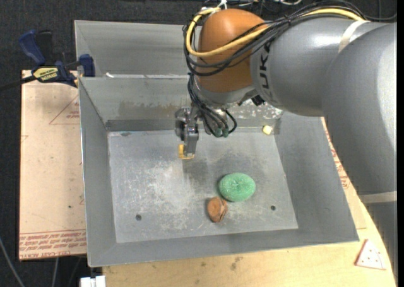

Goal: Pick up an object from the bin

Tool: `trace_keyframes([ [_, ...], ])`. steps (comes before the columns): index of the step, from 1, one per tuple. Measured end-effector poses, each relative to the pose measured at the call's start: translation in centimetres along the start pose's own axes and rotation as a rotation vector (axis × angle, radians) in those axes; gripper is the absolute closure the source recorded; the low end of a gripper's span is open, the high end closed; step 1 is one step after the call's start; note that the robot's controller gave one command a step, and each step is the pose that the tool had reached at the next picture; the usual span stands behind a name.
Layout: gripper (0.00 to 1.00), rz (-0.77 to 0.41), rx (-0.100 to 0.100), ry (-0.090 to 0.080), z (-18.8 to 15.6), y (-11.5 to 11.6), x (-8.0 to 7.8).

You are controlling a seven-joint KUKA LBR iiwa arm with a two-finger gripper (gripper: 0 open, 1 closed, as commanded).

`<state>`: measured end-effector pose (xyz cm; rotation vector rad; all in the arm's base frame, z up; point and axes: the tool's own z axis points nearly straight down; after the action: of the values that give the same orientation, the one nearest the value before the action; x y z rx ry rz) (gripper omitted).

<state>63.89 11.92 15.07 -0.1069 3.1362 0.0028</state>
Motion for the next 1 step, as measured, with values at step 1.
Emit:
trace_keyframes([
  [1,1.0,0.0,0.0,0.0,0.0,0.0,0.0],
])
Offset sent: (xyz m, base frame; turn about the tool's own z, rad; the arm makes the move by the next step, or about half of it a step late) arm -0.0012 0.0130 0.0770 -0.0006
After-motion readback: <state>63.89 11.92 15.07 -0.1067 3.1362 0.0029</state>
